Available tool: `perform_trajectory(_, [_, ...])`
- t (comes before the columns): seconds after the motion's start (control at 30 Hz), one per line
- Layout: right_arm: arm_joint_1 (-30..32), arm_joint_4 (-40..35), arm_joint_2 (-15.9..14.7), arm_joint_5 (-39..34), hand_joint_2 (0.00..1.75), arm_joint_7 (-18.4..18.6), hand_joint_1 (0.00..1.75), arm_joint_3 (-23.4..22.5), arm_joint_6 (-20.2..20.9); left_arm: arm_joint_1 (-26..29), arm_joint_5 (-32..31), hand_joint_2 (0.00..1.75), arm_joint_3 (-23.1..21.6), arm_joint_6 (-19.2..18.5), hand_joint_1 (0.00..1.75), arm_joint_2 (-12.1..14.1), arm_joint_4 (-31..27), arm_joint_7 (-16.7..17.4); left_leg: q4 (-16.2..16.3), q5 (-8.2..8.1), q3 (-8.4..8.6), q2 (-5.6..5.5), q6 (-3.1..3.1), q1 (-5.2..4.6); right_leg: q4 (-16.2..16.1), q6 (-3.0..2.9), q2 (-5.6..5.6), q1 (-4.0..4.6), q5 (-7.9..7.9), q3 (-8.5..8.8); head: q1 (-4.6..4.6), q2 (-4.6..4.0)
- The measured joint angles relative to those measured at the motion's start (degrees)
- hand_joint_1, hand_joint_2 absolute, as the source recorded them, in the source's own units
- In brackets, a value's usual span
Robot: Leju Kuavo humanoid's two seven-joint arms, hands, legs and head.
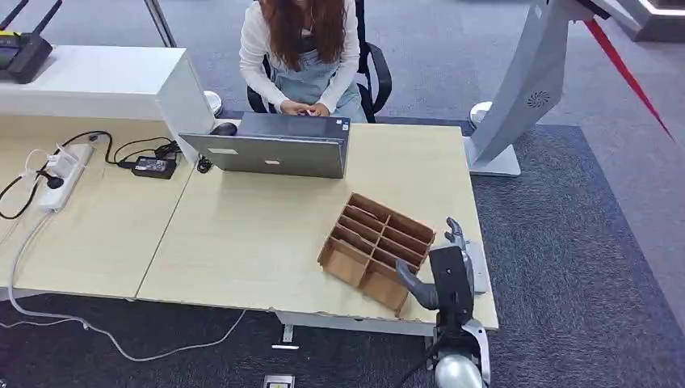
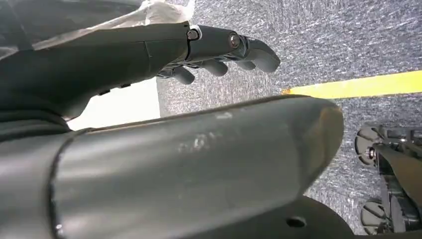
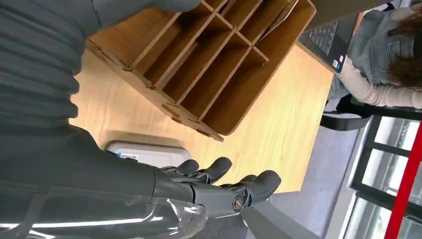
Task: Pass the card to the sensor for recognition and then transmit it.
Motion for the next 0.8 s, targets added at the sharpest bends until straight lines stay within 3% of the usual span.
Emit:
perform_trajectory(0.2, [-0.08, 0.33, 0.00, -0.15, 1.75, -0.24, 0.00, 0.11, -0.13, 0.01, 0.00, 0.00, 0.00, 0.02, 0.00, 0.04, 0.00, 0.00, 0.01, 0.00, 0.02, 0.00, 0.00, 0.00, 0.00, 0.00, 0.00, 0.00, 0.00, 0.00, 0.00, 0.00])
perform_trajectory(0.3, [0.98, -1.39, 0.57, -7.53, 1.75, -12.55, 0.00, -1.91, -4.54, 0.15, 0.74, 0.00, 0.00, 0.87, 0.00, -0.07, 0.00, -0.02, 0.02, 0.00, 0.03, 0.02, 0.00, -0.01, 0.00, 0.00, 0.00, -0.01, 0.00, -0.01, 0.00, 0.00])
perform_trajectory(0.33, [0.98, -2.79, 0.50, -9.46, 1.75, -14.42, 0.00, -3.22, -5.50, 0.26, 0.83, 0.00, 0.00, 1.27, 0.00, -0.13, 0.00, -0.02, 0.02, 0.00, 0.05, 0.03, 0.00, -0.01, 0.00, 0.00, 0.02, -0.01, 0.01, -0.01, -0.02, 0.00])
perform_trajectory(0.8, [2.53, -11.98, 0.15, -10.62, 1.75, -16.83, 0.00, -9.77, -5.62, 0.33, 0.94, 0.00, 0.00, 1.51, 0.00, -0.52, -0.02, 0.07, 0.01, 0.00, 0.08, 0.07, 0.01, -0.03, 0.00, 0.00, 0.07, -0.04, 0.01, 0.00, 0.00, 0.00])
